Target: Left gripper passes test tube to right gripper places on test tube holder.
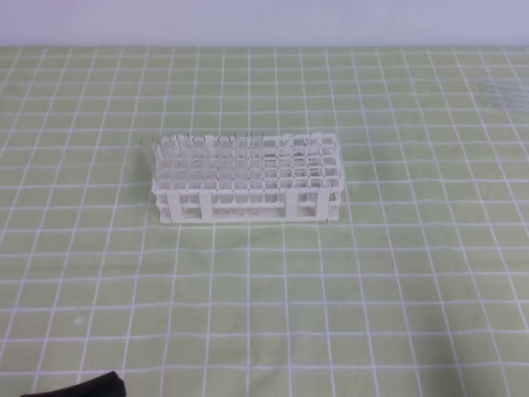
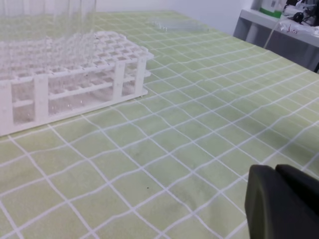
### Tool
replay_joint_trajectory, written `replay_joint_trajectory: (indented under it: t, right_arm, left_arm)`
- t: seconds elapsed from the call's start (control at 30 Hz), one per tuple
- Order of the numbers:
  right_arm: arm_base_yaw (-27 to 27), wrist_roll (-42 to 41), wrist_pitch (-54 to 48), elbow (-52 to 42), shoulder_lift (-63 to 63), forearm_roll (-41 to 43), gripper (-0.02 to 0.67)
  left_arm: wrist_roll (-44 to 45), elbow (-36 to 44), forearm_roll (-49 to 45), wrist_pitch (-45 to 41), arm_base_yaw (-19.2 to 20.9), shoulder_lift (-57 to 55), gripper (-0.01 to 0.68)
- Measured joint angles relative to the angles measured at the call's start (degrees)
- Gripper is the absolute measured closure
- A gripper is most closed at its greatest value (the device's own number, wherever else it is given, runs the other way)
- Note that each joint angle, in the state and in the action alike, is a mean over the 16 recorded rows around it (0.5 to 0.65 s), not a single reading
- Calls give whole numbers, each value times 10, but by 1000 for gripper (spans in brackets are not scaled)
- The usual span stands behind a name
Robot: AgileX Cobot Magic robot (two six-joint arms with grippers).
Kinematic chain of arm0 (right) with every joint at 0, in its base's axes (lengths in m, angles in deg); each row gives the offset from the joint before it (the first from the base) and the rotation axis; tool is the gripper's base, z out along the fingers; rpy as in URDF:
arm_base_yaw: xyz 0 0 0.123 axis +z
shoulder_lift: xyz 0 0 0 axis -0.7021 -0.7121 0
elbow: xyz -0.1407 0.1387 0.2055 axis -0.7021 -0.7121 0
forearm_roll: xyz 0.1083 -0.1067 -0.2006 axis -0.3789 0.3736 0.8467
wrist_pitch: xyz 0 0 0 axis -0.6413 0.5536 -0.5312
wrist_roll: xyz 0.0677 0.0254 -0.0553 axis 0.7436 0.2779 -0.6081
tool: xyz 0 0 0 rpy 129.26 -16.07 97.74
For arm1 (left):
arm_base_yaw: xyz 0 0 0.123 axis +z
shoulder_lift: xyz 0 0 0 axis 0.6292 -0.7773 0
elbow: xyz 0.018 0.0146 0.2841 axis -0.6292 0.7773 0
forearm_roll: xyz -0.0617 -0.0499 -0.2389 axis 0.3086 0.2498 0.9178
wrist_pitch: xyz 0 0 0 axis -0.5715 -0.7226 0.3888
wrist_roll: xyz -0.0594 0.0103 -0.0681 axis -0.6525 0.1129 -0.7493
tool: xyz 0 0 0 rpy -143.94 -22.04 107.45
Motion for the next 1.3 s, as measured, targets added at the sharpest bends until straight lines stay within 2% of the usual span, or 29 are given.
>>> replay_joint_trajectory:
  t: [0.17, 0.67, 1.3]
  right_arm:
    - [0, -27, -12, -6, 0, -27, 650]
    - [0, -230, -68, -29, 0, -210, 650]
    - [0, -237, -62, -36, 0, -266, 651]
  left_arm:
    - [0, 1, 0, 1, 0, 0, 673]
    - [0, -1, 0, -1, 0, 0, 673]
    - [0, 0, 0, -3, 7, 5, 673]
